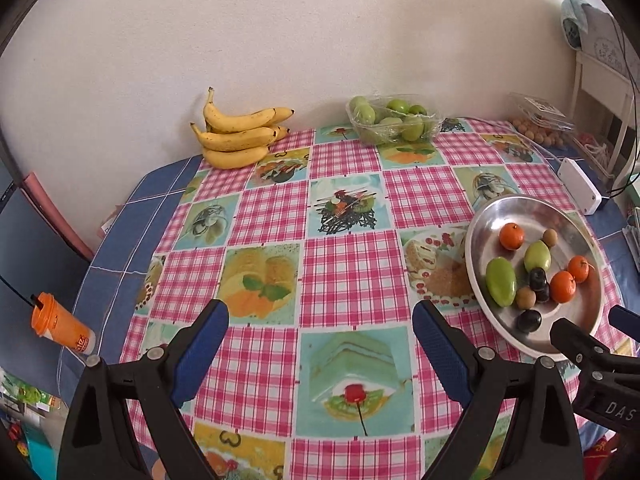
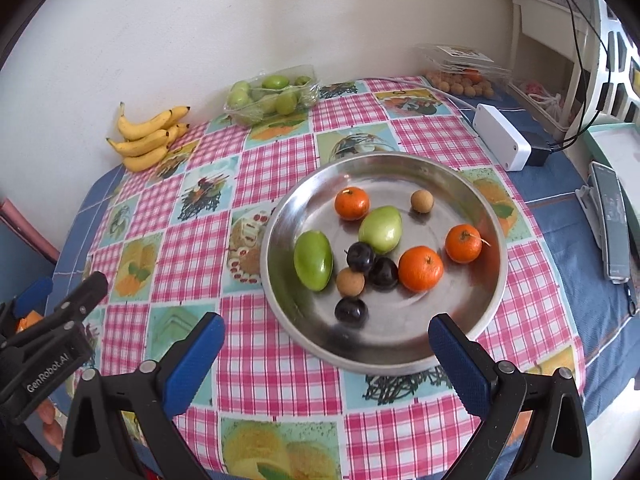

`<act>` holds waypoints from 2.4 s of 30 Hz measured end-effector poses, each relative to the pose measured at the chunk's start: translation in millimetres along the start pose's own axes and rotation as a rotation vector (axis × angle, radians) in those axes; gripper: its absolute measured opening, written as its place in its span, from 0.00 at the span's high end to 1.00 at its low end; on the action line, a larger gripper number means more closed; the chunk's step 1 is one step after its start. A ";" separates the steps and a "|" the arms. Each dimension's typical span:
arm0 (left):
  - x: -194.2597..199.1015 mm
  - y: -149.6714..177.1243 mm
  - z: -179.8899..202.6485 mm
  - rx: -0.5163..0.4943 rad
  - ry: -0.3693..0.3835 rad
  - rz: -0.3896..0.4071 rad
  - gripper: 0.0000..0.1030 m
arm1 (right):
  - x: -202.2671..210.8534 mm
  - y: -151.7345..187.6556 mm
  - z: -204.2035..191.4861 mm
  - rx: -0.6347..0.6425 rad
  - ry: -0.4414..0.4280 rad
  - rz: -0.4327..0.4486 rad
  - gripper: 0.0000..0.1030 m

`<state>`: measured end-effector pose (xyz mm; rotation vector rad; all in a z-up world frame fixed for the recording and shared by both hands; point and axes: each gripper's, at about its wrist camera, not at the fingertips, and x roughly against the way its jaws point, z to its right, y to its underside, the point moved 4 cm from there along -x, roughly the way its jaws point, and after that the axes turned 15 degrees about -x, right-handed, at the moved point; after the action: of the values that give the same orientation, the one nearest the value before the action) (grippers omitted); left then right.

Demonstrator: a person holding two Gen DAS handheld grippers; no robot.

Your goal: Organize fruits

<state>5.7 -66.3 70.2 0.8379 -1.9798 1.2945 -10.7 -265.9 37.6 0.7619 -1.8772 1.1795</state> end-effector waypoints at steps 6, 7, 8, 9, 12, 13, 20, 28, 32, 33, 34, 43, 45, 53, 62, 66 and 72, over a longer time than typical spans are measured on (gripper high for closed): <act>3.6 15.9 -2.3 0.016 0.012 -0.008 0.09 | 4.7 12.3 -0.1 0.014 0.014 0.008 0.00; 3.7 17.7 -3.0 0.019 0.012 -0.009 0.09 | 3.7 14.4 0.3 0.017 0.018 0.006 0.00; 3.9 19.6 -3.6 0.022 0.013 -0.009 0.09 | 2.5 16.2 0.7 0.019 0.022 0.003 0.00; 3.9 21.5 -4.2 0.024 0.012 -0.010 0.09 | 1.2 17.4 1.1 0.020 0.025 -0.001 0.00; 2.9 25.9 -5.7 0.027 0.010 -0.016 0.09 | -1.2 20.3 1.5 0.024 0.031 -0.007 0.00; 2.0 27.5 -5.8 0.027 0.010 -0.020 0.09 | -0.6 20.2 1.3 0.026 0.031 -0.003 0.00; -5.5 36.8 -8.2 0.043 0.011 -0.046 0.09 | 2.0 20.5 1.2 0.026 0.029 0.005 0.00; -9.0 40.9 -10.9 0.062 0.014 -0.060 0.09 | -0.6 21.6 1.0 0.030 0.033 0.000 0.00; -10.8 42.2 -11.5 0.066 0.009 -0.068 0.09 | -0.7 22.1 0.5 0.034 0.034 0.002 0.00; -11.0 42.4 -11.6 0.067 0.009 -0.069 0.09 | -0.8 22.3 0.3 0.031 0.034 0.002 0.00; -11.0 42.6 -12.2 0.068 0.008 -0.070 0.09 | -1.0 22.4 0.4 0.028 0.033 0.001 0.00; -11.9 43.3 -10.2 0.058 0.000 -0.073 0.09 | -1.4 20.7 5.0 0.009 0.025 -0.003 0.00; -12.2 43.2 -9.7 0.058 -0.001 -0.074 0.09 | -1.3 20.8 5.3 0.006 0.025 -0.003 0.00; -14.3 44.0 -8.4 0.051 -0.001 -0.083 0.09 | -1.8 20.3 6.3 0.001 0.024 -0.008 0.00; -17.2 45.4 -5.9 0.043 -0.001 -0.098 0.09 | -3.0 21.3 5.6 -0.002 0.026 -0.013 0.00; -18.8 45.6 -4.9 0.039 0.001 -0.105 0.09 | -3.5 21.6 5.5 -0.002 0.026 -0.014 0.00; -20.7 46.2 -5.0 0.037 0.003 -0.111 0.09 | -4.0 21.9 5.4 -0.003 0.026 -0.015 0.00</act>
<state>-17.1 -43.5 30.9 0.9495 -1.8849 1.2704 -27.8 -262.0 22.9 0.7542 -1.8483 1.1721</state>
